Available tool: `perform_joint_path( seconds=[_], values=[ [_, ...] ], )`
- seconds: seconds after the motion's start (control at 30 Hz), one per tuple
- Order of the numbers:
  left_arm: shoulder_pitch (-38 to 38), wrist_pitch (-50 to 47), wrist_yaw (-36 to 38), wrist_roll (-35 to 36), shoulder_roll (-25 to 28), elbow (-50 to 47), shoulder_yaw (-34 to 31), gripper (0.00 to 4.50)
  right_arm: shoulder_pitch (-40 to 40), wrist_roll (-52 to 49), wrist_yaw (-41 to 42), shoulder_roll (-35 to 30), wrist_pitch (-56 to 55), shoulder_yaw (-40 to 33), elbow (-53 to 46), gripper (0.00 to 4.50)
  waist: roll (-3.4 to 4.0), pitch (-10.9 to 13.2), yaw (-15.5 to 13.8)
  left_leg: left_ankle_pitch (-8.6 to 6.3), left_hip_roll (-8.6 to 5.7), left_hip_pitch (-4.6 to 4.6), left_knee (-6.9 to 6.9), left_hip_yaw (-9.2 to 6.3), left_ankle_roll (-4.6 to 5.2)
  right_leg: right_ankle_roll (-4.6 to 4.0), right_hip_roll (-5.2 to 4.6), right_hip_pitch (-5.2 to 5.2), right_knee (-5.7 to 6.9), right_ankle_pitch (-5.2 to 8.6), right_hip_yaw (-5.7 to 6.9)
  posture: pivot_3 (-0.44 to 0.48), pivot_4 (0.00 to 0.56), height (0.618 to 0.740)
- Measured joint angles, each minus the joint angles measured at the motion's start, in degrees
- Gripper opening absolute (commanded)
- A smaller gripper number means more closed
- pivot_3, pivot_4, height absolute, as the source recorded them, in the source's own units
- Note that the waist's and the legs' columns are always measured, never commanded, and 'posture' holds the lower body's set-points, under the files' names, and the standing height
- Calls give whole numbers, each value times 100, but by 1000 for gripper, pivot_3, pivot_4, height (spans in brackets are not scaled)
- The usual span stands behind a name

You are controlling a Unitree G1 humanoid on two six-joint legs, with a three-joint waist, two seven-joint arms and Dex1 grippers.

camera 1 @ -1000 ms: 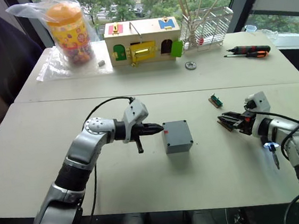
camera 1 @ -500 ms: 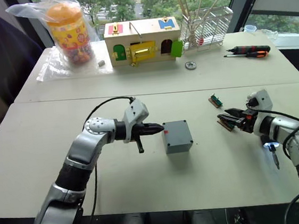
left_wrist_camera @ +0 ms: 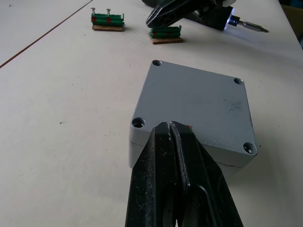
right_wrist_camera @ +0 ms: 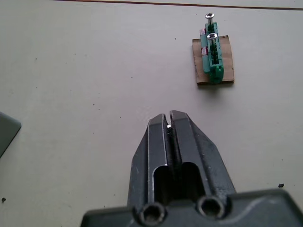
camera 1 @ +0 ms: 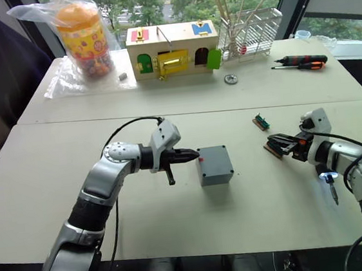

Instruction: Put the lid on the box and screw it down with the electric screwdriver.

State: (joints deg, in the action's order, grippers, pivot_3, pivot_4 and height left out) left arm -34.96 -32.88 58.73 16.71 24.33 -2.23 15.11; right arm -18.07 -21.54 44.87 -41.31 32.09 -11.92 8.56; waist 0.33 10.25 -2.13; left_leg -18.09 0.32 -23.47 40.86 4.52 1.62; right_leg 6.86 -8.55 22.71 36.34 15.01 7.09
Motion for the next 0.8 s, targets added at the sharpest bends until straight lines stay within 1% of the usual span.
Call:
perform_joint_path(
  seconds=[0.3,0.57,0.8],
  values=[
    [1,0,-6,0,3,0,0,0,44,-22,-5,0,4,-9,-133,30,0,0,2,0,0,0,0,0,0,0,0,0,0,0,0,0,150,705],
    [2,0,-1,0,10,0,0,0,40,-231,-126,-33,181,-312,-459,30,0,0,1,0,0,0,0,-1,0,0,0,0,0,0,0,0,150,705],
    [1,17,16,1,7,25,0,0,54,-224,-163,-33,256,-330,-626,30,0,0,-3,0,0,0,0,0,0,0,0,0,0,0,0,0,150,705]
  ],
)
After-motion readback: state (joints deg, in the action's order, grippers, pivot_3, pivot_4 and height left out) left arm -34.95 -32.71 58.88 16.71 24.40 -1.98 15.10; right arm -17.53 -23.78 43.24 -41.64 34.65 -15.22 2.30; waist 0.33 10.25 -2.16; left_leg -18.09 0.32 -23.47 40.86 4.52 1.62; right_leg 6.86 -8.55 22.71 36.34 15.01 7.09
